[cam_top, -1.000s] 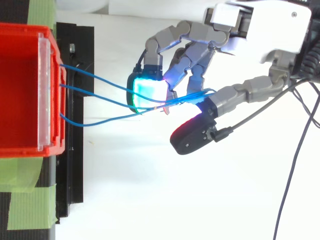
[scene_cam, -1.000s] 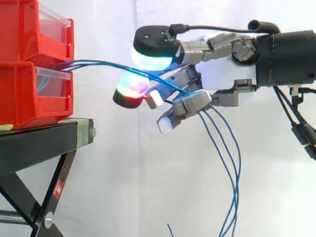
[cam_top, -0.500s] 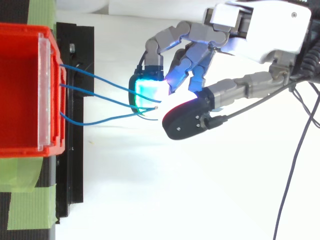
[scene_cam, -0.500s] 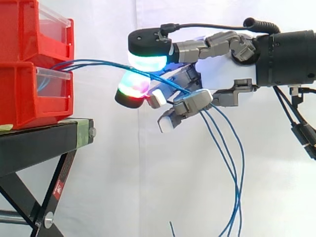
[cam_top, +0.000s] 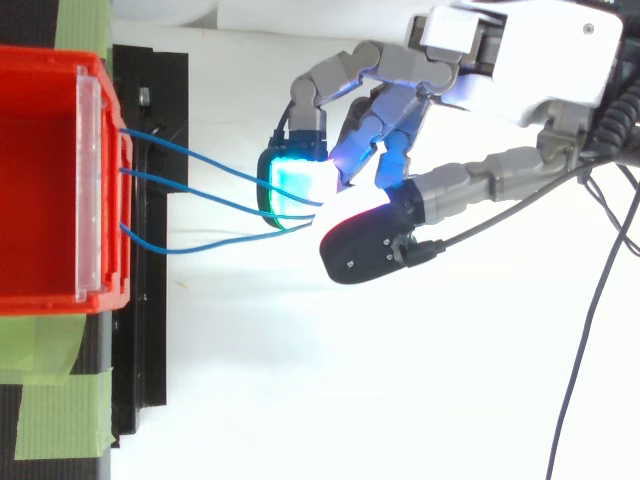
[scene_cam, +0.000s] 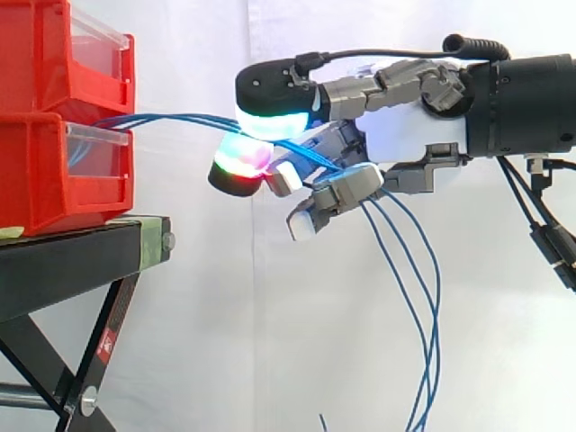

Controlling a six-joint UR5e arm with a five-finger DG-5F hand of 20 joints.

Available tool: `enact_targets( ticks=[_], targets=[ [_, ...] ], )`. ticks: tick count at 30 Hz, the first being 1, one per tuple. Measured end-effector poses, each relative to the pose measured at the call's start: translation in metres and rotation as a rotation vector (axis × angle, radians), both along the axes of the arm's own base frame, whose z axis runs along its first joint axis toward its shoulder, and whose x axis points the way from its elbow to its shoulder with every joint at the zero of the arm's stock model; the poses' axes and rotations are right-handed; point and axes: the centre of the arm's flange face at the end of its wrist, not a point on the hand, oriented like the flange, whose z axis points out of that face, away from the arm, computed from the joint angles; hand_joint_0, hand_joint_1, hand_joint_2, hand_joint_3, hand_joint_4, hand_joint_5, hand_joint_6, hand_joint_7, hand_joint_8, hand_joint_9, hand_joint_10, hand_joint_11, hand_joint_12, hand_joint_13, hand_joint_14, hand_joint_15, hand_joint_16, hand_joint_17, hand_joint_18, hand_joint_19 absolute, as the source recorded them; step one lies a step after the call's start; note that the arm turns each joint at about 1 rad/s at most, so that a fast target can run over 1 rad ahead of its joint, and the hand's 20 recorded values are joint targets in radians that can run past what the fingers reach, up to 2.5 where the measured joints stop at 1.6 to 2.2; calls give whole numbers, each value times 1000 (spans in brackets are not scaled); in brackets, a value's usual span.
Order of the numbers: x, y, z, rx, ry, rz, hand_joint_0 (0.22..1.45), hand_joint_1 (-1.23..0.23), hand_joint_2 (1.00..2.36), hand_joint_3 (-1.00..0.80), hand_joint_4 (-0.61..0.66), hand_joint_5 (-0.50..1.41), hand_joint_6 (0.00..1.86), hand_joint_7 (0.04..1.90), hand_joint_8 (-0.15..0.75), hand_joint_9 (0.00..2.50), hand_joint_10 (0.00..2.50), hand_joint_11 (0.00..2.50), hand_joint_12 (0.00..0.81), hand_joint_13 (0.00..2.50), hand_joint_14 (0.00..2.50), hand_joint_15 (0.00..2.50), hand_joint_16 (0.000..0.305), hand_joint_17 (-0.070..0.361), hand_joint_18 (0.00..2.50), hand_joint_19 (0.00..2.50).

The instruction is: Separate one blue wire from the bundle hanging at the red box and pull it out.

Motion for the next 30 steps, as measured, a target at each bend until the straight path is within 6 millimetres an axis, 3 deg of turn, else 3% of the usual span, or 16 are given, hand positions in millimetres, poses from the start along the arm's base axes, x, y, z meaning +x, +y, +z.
enact_targets(
  ticks=[9, 14, 20, 30],
  targets=[
    [0, 0, 0, 0, 0, 0, 702, -888, 1019, -277, 213, -259, 831, 1106, 329, 822, 20, 1087, 305, 1371, 95, 1596, 53, 119, 650, 790],
    [0, 0, 0, 0, -1, 0, 584, -716, 1010, -396, 231, -253, 816, 1120, 347, 869, 21, 1084, 315, 1386, 167, 1554, 55, 123, 660, 802],
    [0, 0, 0, 0, -2, 0, 592, -606, 1010, -398, 241, -248, 811, 1118, 354, 907, 21, 1095, 307, 1402, 186, 1530, 55, 124, 671, 811],
    [0, 0, 0, -1, -3, 0, 669, -661, 1018, -309, 221, -247, 830, 1072, 352, 931, 20, 1100, 310, 1421, 166, 1530, 54, 120, 680, 802]
  ],
)
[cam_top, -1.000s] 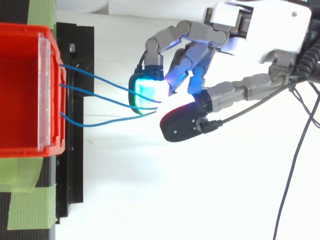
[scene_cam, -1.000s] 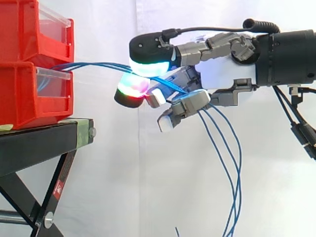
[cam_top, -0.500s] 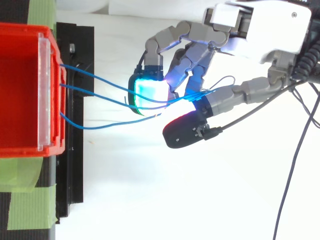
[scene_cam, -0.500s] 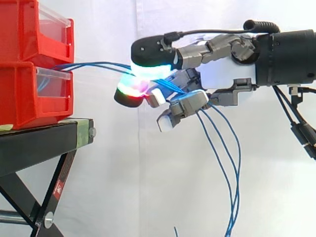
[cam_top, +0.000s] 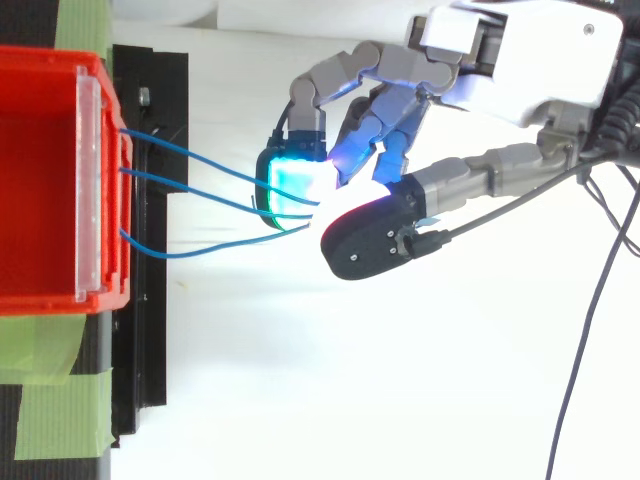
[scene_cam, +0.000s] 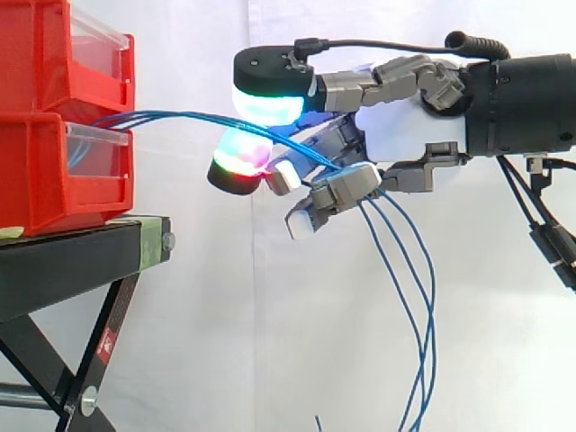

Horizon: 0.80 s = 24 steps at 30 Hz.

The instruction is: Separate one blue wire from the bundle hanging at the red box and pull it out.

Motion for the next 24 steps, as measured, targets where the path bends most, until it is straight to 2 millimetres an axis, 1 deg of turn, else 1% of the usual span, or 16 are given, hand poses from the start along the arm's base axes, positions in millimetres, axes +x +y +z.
enact_targets(
  ticks=[1, 3, 8, 11, 14, 18, 24],
  targets=[
    [0, 0, 0, 0, 0, 0, 670, -662, 1018, -304, 221, -247, 831, 1063, 354, 935, 20, 1103, 299, 1421, 162, 1535, 54, 120, 681, 801],
    [0, 0, 0, 0, 0, 1, 676, -669, 1020, -273, 217, -245, 835, 1058, 351, 940, 20, 1095, 304, 1426, 166, 1536, 53, 119, 684, 802],
    [0, 0, 0, 0, 1, 1, 681, -673, 1020, -265, 205, -243, 837, 1050, 352, 958, 18, 1120, 304, 1432, 172, 1533, 53, 119, 688, 800],
    [0, 0, 0, 0, 0, 1, 689, -697, 1023, -225, 199, -242, 838, 1043, 355, 965, 19, 1121, 301, 1433, 173, 1537, 52, 118, 690, 804],
    [0, 1, 0, -1, 0, 1, 705, -748, 1025, -191, 204, -241, 838, 1079, 351, 970, 20, 1124, 299, 1421, 174, 1564, 52, 117, 679, 807],
    [0, 1, 0, -1, 0, 3, 697, -808, 1023, -215, 198, -244, 835, 1108, 343, 944, 20, 1128, 310, 1410, 151, 1573, 52, 117, 659, 815],
    [0, 2, 0, -1, 0, 3, 707, -843, 1021, -250, 186, -246, 834, 1112, 331, 901, 20, 1095, 296, 1390, 135, 1576, 52, 116, 648, 808]
  ],
)
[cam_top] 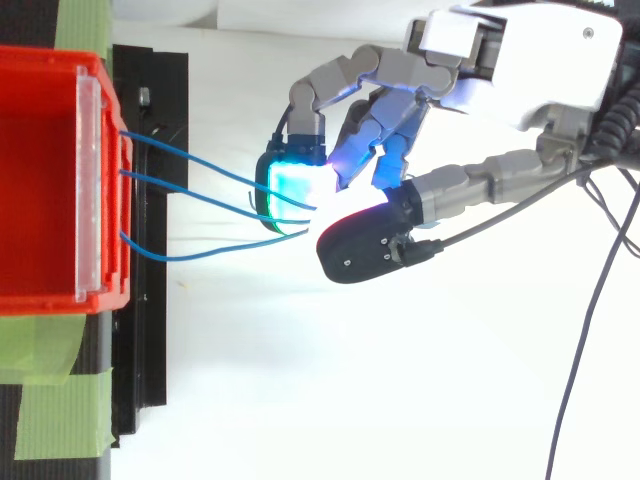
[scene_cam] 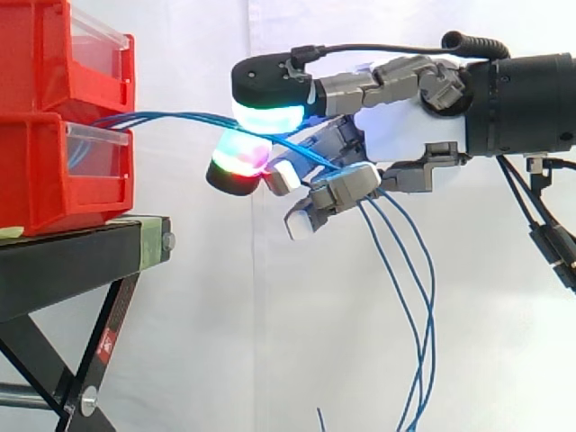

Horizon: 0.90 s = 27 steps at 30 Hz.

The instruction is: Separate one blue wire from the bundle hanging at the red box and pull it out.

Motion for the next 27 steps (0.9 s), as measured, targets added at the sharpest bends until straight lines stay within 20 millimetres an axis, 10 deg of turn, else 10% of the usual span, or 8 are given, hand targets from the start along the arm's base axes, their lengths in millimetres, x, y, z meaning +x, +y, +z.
enact_targets(
  ticks=[14, 27],
  targets=[
    [0, 0, 0, 2, -1, 0, 649, -872, 1013, -346, 195, -250, 828, 1101, 334, 886, 21, 1093, 310, 1383, 133, 1568, 52, 117, 643, 813],
    [1, 0, 1, 1, -8, 0, 574, -600, 1004, -452, 235, -224, 787, 1096, 367, 995, 20, 1105, 307, 1425, 242, 1497, 54, 122, 694, 828]
  ],
)
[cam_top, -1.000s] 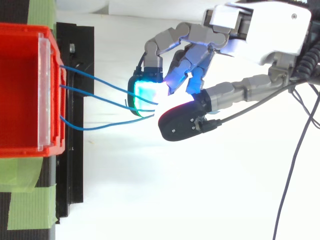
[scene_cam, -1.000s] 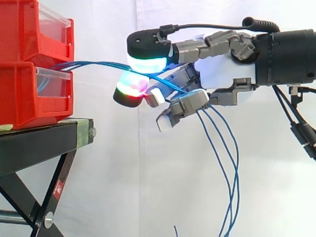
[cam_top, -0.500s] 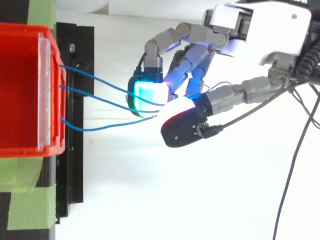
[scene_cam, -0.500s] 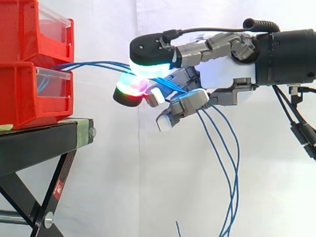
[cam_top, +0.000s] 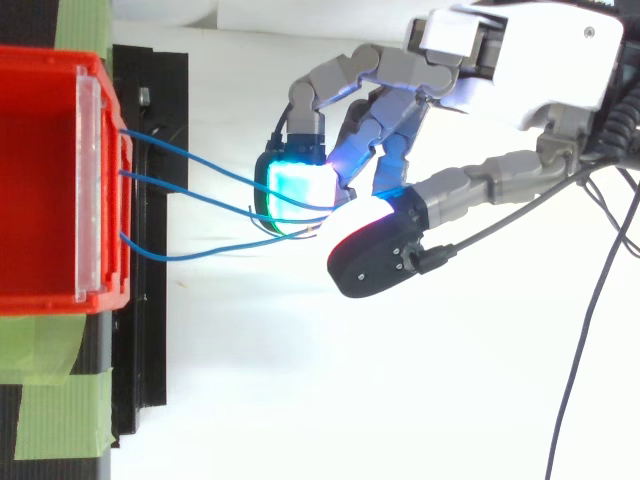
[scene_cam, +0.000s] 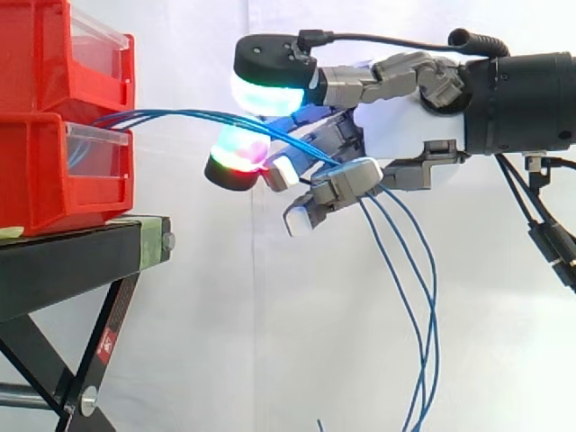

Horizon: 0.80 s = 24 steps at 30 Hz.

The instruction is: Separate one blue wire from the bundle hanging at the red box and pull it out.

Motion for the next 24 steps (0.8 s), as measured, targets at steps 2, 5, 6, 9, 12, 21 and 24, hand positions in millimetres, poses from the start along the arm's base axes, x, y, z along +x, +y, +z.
enact_targets(
  ticks=[2, 5, 6, 9, 12, 21, 24],
  targets=[
    [0, 0, 0, 0, -1, 0, 592, -599, 1007, -427, 241, -221, 786, 1110, 365, 1004, 21, 1117, 309, 1432, 230, 1504, 53, 120, 698, 820],
    [0, 0, 0, 0, -2, 0, 617, -610, 1012, -380, 229, -209, 804, 1100, 364, 1061, 21, 1121, 298, 1462, 214, 1518, 52, 118, 718, 830],
    [0, 0, 0, 0, -2, 0, 617, -613, 1013, -366, 226, -207, 806, 1106, 366, 1085, 22, 1124, 302, 1470, 210, 1530, 52, 117, 728, 837],
    [0, 0, 0, 0, -2, 0, 622, -620, 1014, -341, 224, -204, 810, 1123, 367, 1103, 22, 1138, 294, 1480, 194, 1556, 52, 117, 744, 835],
    [0, 0, 0, 0, -2, 0, 622, -627, 1017, -311, 212, -203, 817, 1130, 370, 1121, 21, 1153, 292, 1484, 192, 1564, 52, 117, 754, 835],
    [1, 1, 1, 1, -7, 1, 623, -675, 1023, -228, 193, -199, 830, 1122, 376, 1137, 22, 1167, 299, 1500, 155, 1591, 52, 117, 765, 835],
    [1, 1, 1, 1, -12, 1, 629, -750, 1024, -190, 178, -195, 829, 1121, 375, 1141, 22, 1176, 303, 1503, 142, 1592, 52, 116, 765, 824]
  ],
)
